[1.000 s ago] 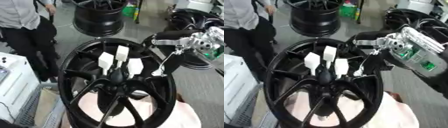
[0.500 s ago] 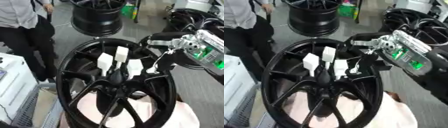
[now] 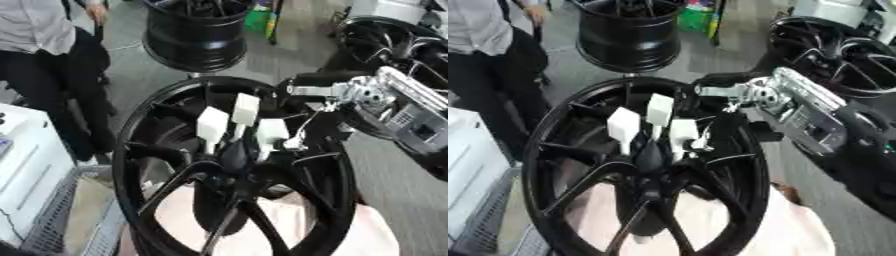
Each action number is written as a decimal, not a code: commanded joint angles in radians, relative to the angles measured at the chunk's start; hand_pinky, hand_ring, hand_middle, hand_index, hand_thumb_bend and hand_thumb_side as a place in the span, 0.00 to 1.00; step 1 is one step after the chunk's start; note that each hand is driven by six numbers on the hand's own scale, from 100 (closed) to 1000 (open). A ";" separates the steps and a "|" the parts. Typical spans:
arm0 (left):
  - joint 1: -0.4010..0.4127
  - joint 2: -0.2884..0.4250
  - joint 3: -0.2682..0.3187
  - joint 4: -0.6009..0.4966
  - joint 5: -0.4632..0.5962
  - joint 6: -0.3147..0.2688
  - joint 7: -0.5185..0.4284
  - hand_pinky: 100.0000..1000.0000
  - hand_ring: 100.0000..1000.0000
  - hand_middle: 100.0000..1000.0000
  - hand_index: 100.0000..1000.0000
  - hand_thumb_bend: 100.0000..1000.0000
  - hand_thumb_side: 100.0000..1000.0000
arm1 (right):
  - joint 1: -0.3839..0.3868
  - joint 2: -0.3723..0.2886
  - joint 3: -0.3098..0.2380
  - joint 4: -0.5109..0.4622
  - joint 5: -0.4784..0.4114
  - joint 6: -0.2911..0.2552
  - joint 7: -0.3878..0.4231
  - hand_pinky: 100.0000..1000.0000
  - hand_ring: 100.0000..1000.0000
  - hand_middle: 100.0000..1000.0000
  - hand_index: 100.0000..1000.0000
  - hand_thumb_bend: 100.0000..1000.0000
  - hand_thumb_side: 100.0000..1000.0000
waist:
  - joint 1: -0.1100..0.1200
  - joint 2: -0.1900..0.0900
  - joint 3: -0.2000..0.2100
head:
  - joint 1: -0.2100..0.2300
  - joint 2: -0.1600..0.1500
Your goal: Pull the pin out of the wheel hub.
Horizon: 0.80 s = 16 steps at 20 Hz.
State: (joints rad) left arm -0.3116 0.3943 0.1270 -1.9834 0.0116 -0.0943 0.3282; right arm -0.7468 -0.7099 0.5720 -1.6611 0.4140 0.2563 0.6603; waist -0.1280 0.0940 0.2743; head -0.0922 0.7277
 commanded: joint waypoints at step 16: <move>-0.016 0.008 0.011 -0.017 0.000 0.000 0.006 0.78 0.87 0.58 0.82 0.10 0.57 | 0.003 0.013 -0.022 0.016 -0.016 0.040 -0.018 0.80 0.75 0.57 0.68 0.22 0.13 | 0.003 -0.003 0.003 | 0.004 -0.017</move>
State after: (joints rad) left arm -0.3165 0.3940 0.1276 -1.9834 0.0116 -0.0925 0.3312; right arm -0.7299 -0.6822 0.5668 -1.6431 0.4055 0.2920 0.6480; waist -0.1326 0.0995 0.2780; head -0.0908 0.7234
